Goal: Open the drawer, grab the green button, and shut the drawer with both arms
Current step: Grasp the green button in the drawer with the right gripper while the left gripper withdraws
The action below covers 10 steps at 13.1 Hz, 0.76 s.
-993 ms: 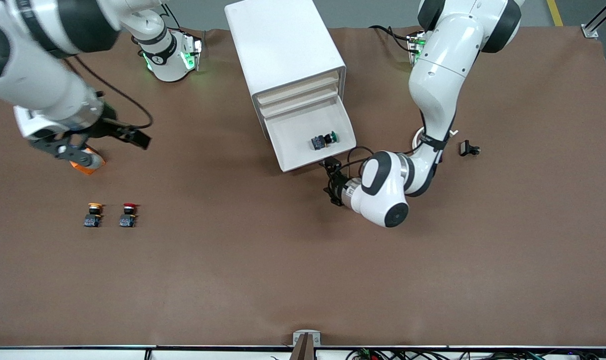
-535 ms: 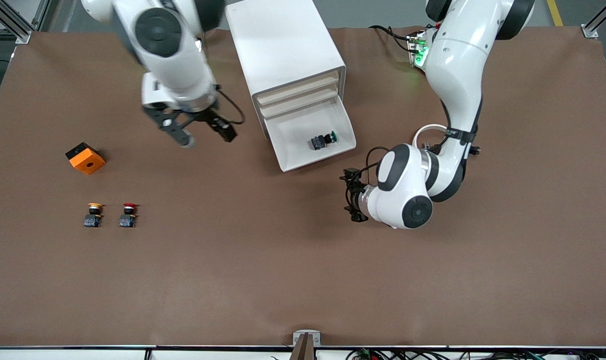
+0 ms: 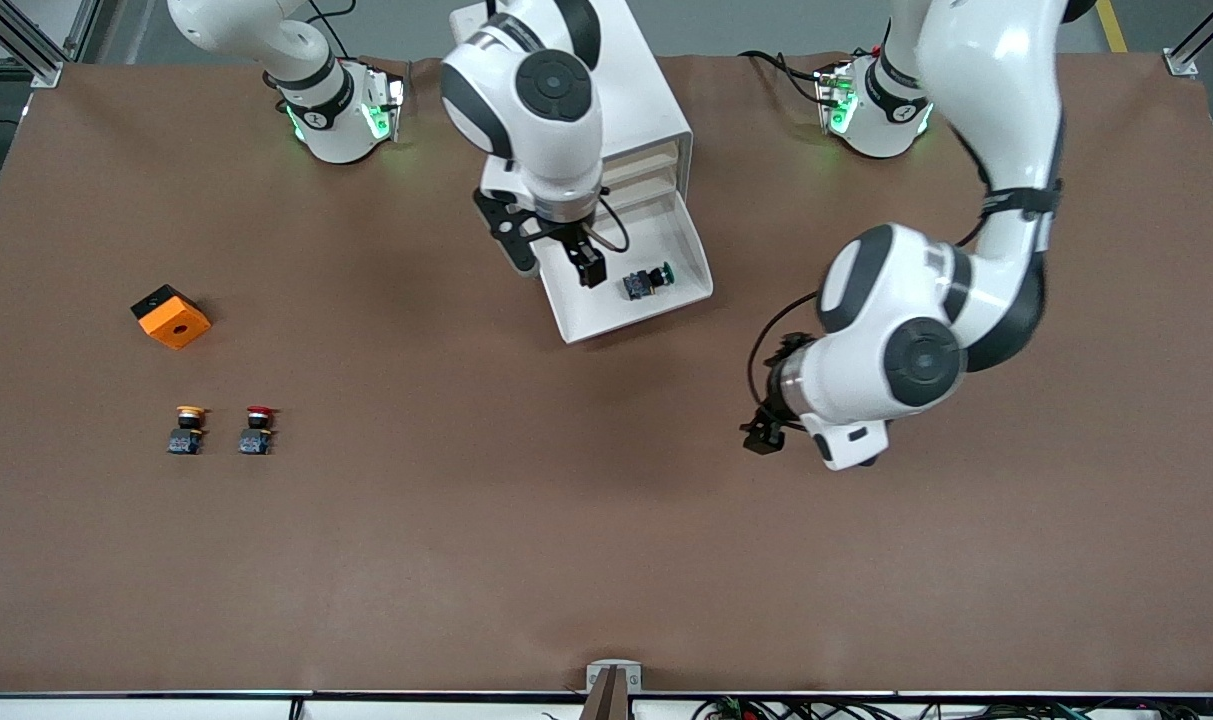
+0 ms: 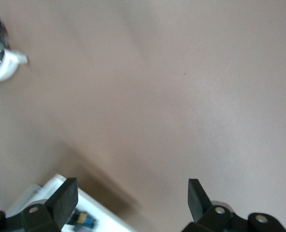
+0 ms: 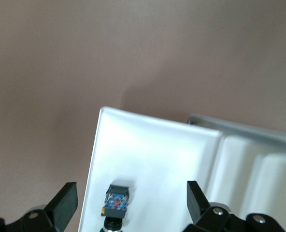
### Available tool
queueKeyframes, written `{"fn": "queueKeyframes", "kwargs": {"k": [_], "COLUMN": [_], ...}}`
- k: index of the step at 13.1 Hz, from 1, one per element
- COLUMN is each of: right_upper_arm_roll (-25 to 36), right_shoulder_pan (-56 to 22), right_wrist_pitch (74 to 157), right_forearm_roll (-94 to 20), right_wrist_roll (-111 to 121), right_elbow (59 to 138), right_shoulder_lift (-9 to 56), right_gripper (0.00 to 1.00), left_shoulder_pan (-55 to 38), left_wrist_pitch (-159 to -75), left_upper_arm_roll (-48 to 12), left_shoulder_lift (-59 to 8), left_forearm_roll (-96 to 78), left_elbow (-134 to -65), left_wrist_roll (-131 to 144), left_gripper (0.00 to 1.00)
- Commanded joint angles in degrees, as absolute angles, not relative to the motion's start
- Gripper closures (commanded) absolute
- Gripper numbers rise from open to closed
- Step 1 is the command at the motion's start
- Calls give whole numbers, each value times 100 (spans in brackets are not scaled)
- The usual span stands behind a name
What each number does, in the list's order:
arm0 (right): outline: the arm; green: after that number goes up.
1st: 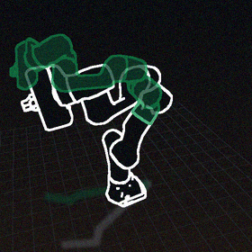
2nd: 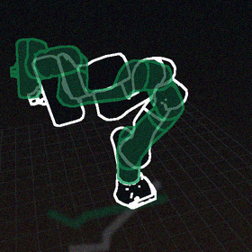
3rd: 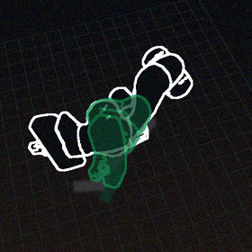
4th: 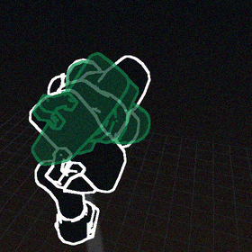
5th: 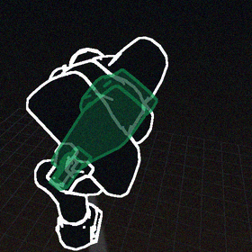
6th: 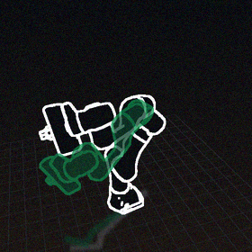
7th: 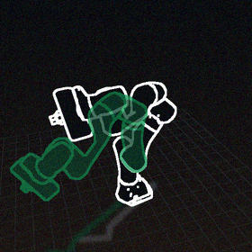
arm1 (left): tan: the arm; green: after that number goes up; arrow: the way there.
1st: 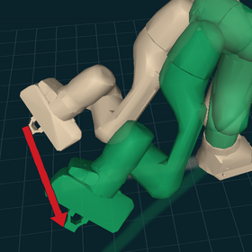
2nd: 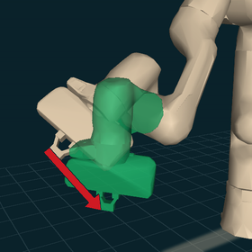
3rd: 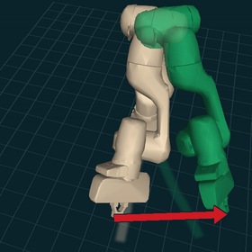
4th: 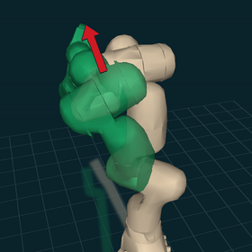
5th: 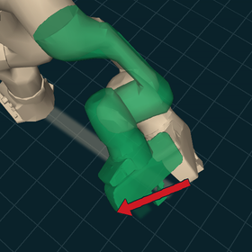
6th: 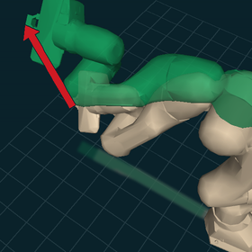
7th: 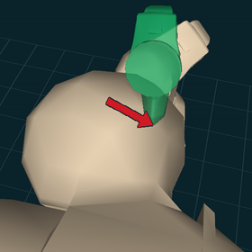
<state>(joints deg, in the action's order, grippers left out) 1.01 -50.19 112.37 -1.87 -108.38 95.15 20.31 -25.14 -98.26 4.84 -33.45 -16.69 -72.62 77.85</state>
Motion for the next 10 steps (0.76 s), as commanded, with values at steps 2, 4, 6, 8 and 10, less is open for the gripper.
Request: {"fn": "queueKeyframes", "kwargs": {"k": [2,4,6,8,10], "right_upper_arm_roll": [176,167,167,167,167], "right_shoulder_pan": [-5317,-5379,-5475,-5528,-5581], "right_wrist_pitch": [11373,11373,11434,11609,11742], "right_forearm_roll": [-272,-307,-352,-343,-343], "right_wrist_roll": [-11442,-11627,-11698,-11820,-11830], "right_elbow": [8967,8711,8491,8394,8385], "right_shoulder_lift": [2705,3031,3338,3611,3726], "right_gripper": [0,0,0,0,0], "left_shoulder_pan": [-2215,-2223,-2206,-2180,-2171], "left_wrist_pitch": [-9380,-9221,-9220,-9202,-9176], "left_upper_arm_roll": [510,457,440,448,483], "left_shoulder_lift": [-2665,-2479,-2365,-2128,-1847], "left_forearm_roll": [-1504,-489,-237,-220,-176], "left_elbow": [-7620,-7681,-7682,-7752,-7883], "left_wrist_roll": [5911,4962,4388,4001,3623], "left_gripper": [0,0,0,0,0]}}
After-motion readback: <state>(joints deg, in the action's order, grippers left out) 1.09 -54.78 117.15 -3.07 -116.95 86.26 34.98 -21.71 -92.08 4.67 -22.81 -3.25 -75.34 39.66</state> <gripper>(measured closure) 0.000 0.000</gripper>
